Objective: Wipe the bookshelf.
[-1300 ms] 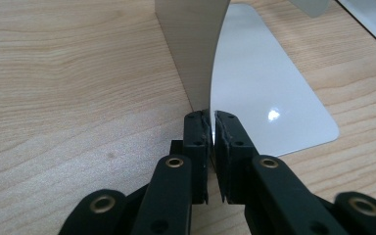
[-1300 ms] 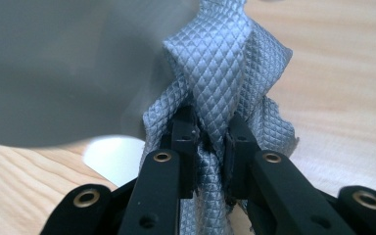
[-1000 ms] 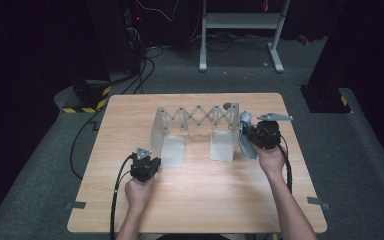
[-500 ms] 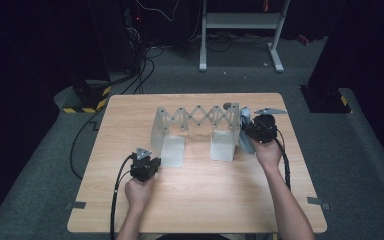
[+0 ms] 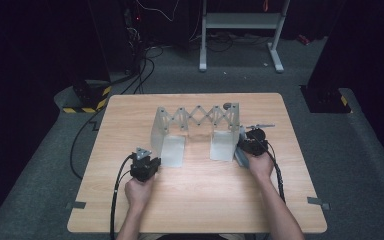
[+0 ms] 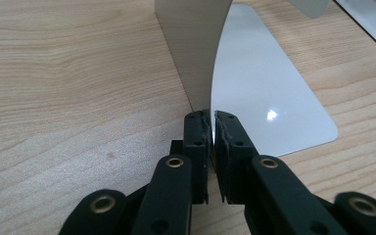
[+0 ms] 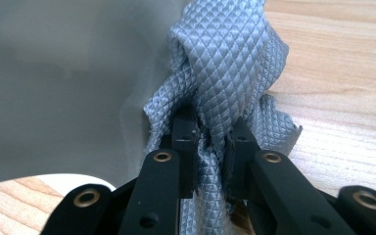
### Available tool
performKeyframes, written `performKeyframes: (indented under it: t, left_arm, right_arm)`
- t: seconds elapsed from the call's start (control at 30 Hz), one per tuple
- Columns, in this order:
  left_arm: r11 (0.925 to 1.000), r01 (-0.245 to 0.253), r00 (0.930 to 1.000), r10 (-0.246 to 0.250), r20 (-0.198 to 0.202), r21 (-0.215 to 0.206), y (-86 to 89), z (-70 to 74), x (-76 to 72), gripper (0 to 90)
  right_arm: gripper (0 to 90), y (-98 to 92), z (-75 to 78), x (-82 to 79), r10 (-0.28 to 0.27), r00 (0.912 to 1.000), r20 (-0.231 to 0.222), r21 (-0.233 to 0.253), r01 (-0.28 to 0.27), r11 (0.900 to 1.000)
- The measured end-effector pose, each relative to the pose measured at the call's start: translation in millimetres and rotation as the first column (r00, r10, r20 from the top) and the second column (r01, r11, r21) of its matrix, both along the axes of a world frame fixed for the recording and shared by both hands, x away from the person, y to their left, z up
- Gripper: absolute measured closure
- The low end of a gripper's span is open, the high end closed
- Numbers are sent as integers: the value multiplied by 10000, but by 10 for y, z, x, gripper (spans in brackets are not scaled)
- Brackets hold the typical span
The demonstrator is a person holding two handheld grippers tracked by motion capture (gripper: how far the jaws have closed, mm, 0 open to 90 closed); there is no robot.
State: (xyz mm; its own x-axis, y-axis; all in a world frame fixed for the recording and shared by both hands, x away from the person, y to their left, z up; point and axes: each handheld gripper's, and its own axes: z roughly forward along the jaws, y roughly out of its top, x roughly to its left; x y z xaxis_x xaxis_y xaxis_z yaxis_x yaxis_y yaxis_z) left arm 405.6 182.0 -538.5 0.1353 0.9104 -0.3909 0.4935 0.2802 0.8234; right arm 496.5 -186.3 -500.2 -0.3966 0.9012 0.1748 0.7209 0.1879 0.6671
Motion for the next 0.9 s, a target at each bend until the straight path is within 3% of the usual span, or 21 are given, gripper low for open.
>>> performKeyframes:
  t: [0.3, 0.53, 0.67, 0.8, 0.9]
  left_arm:
    - [10000, -33, 10000, 33, 44, 19, -10, 0, 0, 835]
    - [9999, -6, 10000, 6, 18, 105, -11, 0, -5, 838]
    - [9999, -25, 10000, 25, 41, 107, -13, 0, -5, 839]
    - [9999, -31, 10000, 31, 44, 124, -14, 0, -5, 839]
    - [9999, 14, 10000, -14, 5, 149, -7, 0, -7, 839]
  right_arm:
    - [797, -91, 391, -181, 257, 9927, 1179, 532, -322, 9981]
    - [797, -75, 770, -264, 447, 9743, 2207, 377, -543, 9978]
    - [797, -79, 889, -262, 452, 9665, 2525, 332, -554, 9979]
    - [797, -75, 930, -204, 387, 9658, 2565, 334, -488, 9982]
    - [797, -67, 899, -126, 328, 9709, 2371, 363, -426, 9984]
